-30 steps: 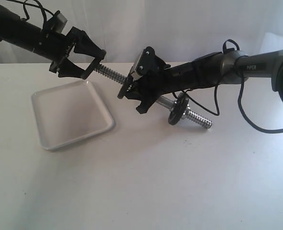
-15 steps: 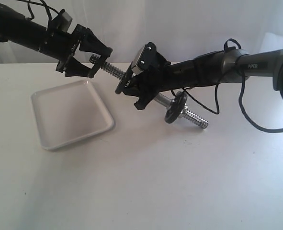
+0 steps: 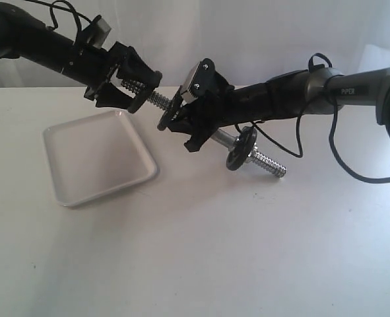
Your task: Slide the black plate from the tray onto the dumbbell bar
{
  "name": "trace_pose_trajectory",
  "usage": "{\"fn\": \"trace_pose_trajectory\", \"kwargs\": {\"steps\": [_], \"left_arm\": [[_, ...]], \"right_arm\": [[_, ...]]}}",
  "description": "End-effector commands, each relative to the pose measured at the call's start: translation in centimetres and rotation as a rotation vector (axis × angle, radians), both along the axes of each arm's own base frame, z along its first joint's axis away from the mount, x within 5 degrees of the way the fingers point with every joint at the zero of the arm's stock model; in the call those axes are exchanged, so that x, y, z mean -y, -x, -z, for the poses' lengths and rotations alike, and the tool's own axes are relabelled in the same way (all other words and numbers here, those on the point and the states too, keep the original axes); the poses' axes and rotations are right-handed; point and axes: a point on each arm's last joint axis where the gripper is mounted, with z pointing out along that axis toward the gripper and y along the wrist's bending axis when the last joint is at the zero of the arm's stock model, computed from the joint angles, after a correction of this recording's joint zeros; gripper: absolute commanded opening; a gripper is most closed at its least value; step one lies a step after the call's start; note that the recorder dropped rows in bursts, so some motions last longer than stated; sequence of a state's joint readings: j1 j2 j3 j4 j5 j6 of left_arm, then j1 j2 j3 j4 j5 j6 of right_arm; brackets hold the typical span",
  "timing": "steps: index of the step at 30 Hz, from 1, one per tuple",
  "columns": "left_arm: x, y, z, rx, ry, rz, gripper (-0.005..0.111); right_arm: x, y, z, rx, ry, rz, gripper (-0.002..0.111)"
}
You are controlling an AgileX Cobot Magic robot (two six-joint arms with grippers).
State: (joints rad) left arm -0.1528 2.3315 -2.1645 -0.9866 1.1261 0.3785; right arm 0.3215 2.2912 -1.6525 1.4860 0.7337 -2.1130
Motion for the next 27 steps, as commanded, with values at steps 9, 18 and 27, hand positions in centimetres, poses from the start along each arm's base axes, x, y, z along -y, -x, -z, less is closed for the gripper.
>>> {"fn": "trace_pose_trajectory", "kwargs": {"steps": [9,18,27], "left_arm": [[3.1,2.5,-2.0,0.061,-0.009,0.187,0.088],[-0.3,1.4,-1.6,0.118,-0.069,0.155,0.093],[-0.7,1.1,-2.4,0.155,-0.110,0.148,0.093]], "right_arm": [[-1.6,1.2,-3.3,-0.058,-0.159,-0.075,0.000],[-0.9,2.2,-1.1,-0.140,0.044,-0.152,0.000],[-0.8,2.6,-0.5,-0.170,0.071,-0.173,0.000]]}}
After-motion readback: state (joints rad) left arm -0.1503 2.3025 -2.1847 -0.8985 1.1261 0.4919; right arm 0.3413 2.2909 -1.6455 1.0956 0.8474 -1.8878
